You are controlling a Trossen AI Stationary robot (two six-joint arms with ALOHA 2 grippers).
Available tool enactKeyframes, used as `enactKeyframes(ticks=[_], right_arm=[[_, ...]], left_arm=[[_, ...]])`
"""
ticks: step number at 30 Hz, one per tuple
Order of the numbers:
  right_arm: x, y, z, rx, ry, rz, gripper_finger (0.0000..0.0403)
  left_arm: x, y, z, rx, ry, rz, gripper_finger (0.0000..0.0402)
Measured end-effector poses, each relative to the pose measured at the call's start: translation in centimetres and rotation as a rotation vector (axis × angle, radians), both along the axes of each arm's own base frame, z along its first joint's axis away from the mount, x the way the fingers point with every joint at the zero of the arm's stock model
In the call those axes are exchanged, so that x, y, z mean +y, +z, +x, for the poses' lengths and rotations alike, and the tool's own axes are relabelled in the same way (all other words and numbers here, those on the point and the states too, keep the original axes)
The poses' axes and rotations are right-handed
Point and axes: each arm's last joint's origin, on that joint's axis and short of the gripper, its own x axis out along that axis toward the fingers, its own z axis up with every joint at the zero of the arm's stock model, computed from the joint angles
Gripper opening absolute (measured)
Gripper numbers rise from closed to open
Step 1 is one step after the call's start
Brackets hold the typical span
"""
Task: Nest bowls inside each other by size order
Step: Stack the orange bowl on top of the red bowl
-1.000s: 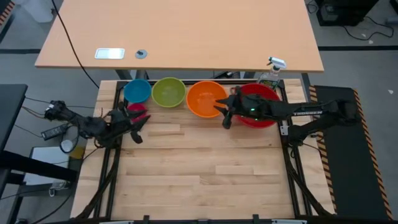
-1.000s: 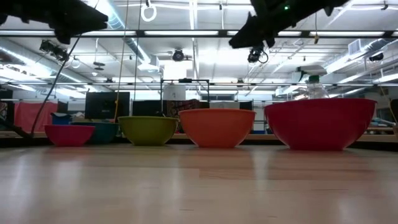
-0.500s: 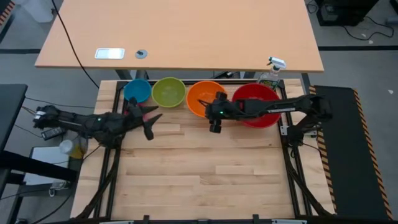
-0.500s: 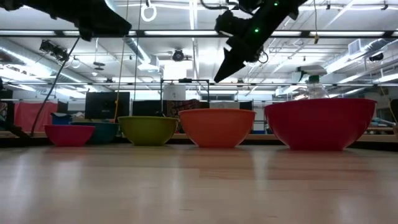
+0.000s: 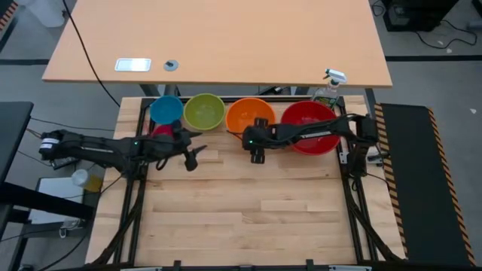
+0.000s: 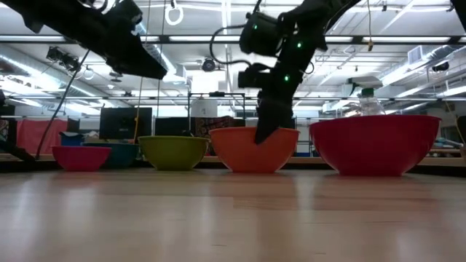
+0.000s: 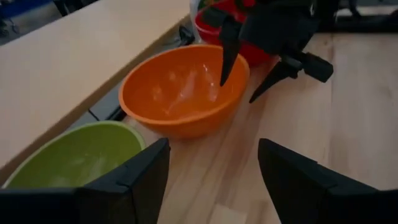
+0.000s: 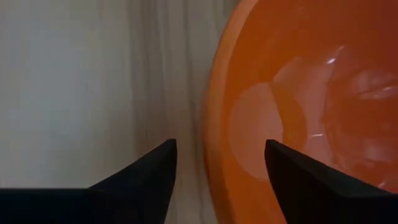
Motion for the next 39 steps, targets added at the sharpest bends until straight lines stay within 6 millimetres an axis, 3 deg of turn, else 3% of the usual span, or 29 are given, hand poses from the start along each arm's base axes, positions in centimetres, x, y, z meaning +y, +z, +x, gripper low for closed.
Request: enactKeyframes(ticks=[8,17,23,27,32,39], right_arm=[[-0.7,-2.7,0.4,0.102,0.01,-0.047,0.0154],[-0.2,-1.6,0.3,0.109,0.079,-0.106,0.0021],[2.1,0.7,0.4,0.106,0.194,-0.292,0.0031],[2.6,3.1,-0.4,0.077,0.136,-0.406,0.0036],[2.7,6.5,-3.7,0.071,-0.063,-0.427,0.0034],[3.0,8.1,-9.6,0.182,-0.375,-0.25,0.0034]], left_arm=[[0.0,-0.5,0.5,0.03,-0.007,0.009,0.0243],[0.0,-0.1,0.3,0.0,-0.01,0.013,0.0243],[-0.1,0.5,0.0,-0.047,-0.011,0.013,0.0243],[-0.1,0.5,0.0,-0.047,-0.01,0.01,0.0243],[-0.2,0.4,0.0,-0.039,-0.019,0.007,0.0243],[-0.4,0.5,0.0,-0.049,-0.029,0.003,0.0243]])
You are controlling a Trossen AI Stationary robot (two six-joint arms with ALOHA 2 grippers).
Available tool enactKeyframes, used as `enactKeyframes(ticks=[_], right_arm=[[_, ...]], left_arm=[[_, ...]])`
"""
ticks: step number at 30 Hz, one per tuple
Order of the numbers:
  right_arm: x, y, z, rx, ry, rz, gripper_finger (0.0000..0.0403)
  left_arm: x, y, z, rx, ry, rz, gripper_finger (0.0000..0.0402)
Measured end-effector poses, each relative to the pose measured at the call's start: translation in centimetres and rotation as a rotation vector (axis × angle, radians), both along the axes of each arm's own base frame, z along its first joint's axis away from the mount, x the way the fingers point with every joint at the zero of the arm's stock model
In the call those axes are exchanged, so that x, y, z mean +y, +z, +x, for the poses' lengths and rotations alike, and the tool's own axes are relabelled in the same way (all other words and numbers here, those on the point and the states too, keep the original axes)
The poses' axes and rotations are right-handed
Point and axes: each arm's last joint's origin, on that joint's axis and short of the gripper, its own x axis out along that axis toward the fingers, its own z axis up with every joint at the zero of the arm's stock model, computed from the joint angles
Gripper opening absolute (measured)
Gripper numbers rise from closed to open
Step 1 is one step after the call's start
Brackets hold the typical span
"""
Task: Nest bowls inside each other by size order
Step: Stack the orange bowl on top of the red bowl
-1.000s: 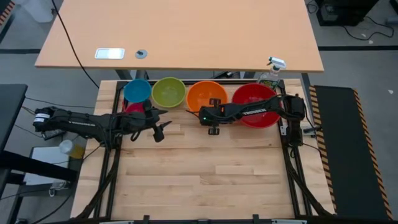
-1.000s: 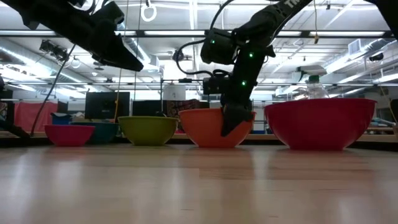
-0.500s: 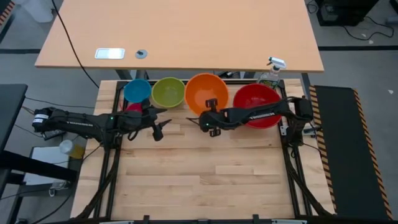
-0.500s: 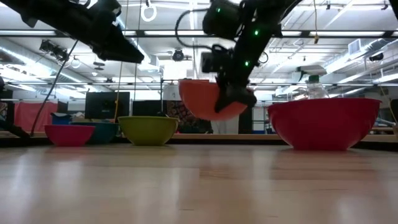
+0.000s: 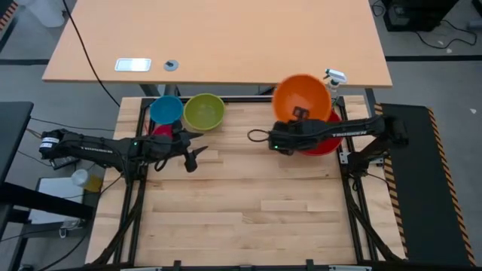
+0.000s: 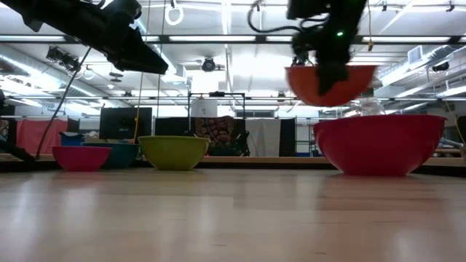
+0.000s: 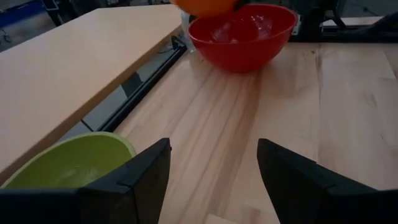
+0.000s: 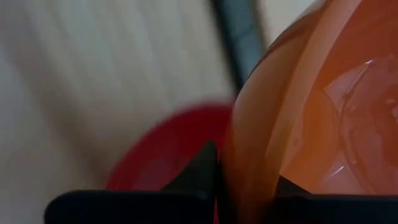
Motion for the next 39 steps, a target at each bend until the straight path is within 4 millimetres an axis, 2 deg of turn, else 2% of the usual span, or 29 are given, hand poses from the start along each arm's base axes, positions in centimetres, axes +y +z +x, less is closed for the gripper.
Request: enactKeyframes(ticks=[4,9,17,28,33,39], right_arm=[[0.4,0.1,-1.6,0.023,-0.109,0.14,0.0034],[0.4,-0.8,-1.8,0.039,-0.117,0.282,0.0034],[0.2,-4.2,-3.7,0.048,-0.149,0.354,0.0035],[-0.6,-6.8,-5.0,0.009,-0.166,0.413,0.0037],[-0.9,-7.4,-5.0,-0.012,-0.159,0.426,0.0056],[-1.3,-6.9,-4.9,-0.014,-0.155,0.478,0.0098]], left_arm=[[0.0,0.1,0.0,-0.019,0.003,-0.008,0.0243],[0.0,0.1,0.0,-0.019,0.001,-0.009,0.0243],[-0.7,0.1,0.0,-0.014,-0.032,-0.013,0.0243],[-0.7,0.1,0.1,-0.018,-0.032,-0.019,0.0243],[-0.7,0.1,0.1,-0.018,-0.032,-0.02,0.0243],[-0.7,0.1,0.0,-0.017,-0.032,-0.02,0.0243]])
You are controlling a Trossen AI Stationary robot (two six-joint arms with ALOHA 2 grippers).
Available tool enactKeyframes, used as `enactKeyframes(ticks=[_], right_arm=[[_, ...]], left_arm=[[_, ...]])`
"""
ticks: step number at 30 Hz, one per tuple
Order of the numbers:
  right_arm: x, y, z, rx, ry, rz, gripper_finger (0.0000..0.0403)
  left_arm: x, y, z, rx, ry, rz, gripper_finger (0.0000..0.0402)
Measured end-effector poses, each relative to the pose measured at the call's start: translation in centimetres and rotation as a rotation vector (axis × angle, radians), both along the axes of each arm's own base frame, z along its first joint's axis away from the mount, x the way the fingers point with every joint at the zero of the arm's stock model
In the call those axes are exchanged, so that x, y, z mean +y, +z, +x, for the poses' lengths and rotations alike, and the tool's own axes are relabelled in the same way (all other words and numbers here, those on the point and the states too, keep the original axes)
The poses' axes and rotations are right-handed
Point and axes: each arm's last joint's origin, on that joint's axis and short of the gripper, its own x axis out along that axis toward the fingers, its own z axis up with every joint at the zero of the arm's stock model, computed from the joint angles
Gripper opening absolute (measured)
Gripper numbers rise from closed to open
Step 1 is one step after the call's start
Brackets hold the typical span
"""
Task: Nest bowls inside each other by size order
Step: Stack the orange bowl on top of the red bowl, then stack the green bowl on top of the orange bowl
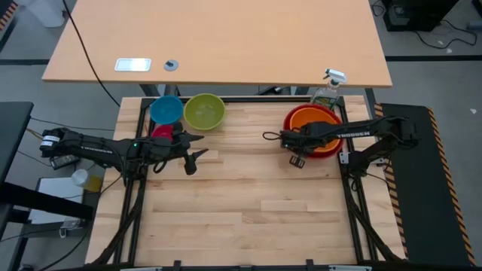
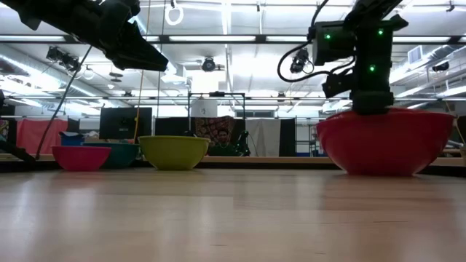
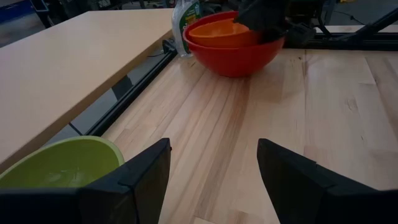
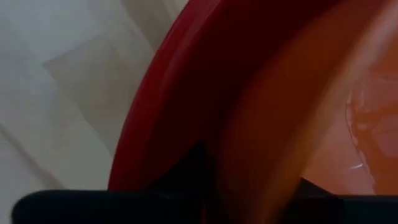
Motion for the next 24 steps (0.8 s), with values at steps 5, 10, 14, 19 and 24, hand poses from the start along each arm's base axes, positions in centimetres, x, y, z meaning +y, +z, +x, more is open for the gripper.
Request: enactKeyframes(ticks=[5,10,14,19,24], right_arm=[[-0.4,1.7,0.3,0.002,0.005,0.055,0.0142],[-0.5,4.3,0.5,0.021,0.003,0.058,0.0173],[-0.6,7.2,0.5,0.035,-0.009,0.053,0.0188],[-0.3,9.8,1.5,-0.063,0.017,-0.044,0.0194],[0.2,9.9,3.1,-0.183,0.1,-0.144,0.0193]], left_arm=[[0.4,-0.1,0.0,-0.021,0.045,-0.06,0.0242],[1.1,-0.7,0.3,0.014,0.092,-0.086,0.0242],[1.3,-1.0,0.4,0.042,0.07,-0.11,0.0242],[1.8,-0.9,0.0,0.135,0.104,-0.15,0.0242],[2.3,-0.9,0.3,0.212,0.151,-0.174,0.0242]])
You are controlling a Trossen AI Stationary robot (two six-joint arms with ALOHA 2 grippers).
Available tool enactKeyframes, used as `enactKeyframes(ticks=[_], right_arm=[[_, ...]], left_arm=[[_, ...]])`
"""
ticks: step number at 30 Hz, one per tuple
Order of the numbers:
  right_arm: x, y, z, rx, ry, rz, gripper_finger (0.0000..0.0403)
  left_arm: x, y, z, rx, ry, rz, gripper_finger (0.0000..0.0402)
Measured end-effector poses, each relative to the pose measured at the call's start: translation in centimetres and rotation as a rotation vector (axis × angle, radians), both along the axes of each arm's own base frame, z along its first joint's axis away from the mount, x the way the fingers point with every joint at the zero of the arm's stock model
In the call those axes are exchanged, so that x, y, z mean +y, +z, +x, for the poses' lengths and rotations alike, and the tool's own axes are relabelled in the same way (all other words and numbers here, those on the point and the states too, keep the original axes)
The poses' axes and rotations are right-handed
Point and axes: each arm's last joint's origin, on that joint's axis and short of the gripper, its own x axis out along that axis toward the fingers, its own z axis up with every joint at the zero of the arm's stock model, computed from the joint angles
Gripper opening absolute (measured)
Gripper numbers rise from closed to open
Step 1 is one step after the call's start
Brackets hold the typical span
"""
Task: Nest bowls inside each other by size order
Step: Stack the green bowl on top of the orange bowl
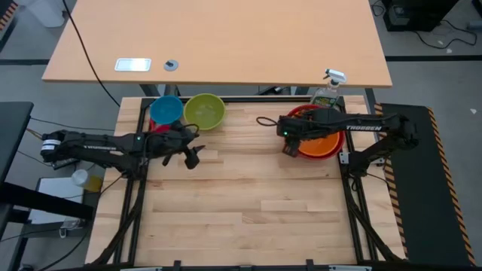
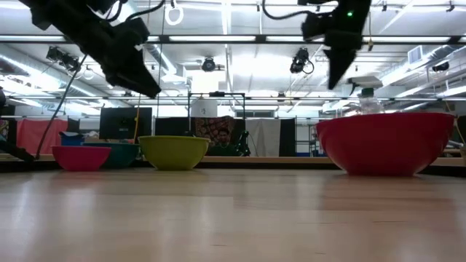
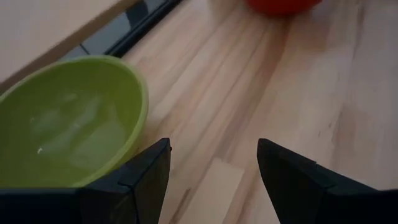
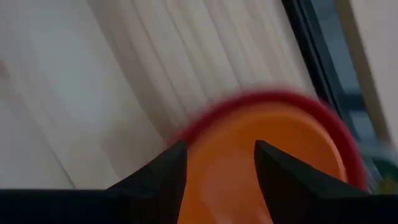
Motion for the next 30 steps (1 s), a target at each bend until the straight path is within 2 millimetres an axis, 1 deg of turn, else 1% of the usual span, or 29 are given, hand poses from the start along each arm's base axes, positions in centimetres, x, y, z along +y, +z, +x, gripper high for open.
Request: enactKeyframes(ticks=[2,6,10,15,22,24,30], right_arm=[[0.1,-0.4,0.9,-0.078,0.042,0.008,0.0192],[0.8,-1.0,2.3,-0.187,0.142,-0.006,0.0192],[1.6,-2.0,3.1,-0.25,0.213,-0.038,0.0192],[2.6,-3.4,3.3,-0.278,0.256,-0.043,0.0192],[3.7,-3.9,3.5,-0.297,0.298,-0.047,0.0192],[3.9,-4.1,3.6,-0.311,0.317,-0.056,0.0192],[4.1,-4.6,4.0,-0.383,0.343,-0.066,0.0192]], left_arm=[[0.2,-0.1,0.4,0.016,0.008,0.002,0.0242],[1.0,-1.5,1.0,0.105,0.027,-0.013,0.0242],[2.4,-3.3,1.8,0.234,0.042,0.013,0.0242],[3.8,-4.8,2.7,0.397,0.042,0.198,0.0242],[3.6,-5.5,4.1,0.56,-0.012,0.495,0.0242],[3.8,-5.8,4.4,0.582,-0.029,0.521,0.0242],[5.9,-7.5,4.8,0.684,-0.003,0.513,0.0242]])
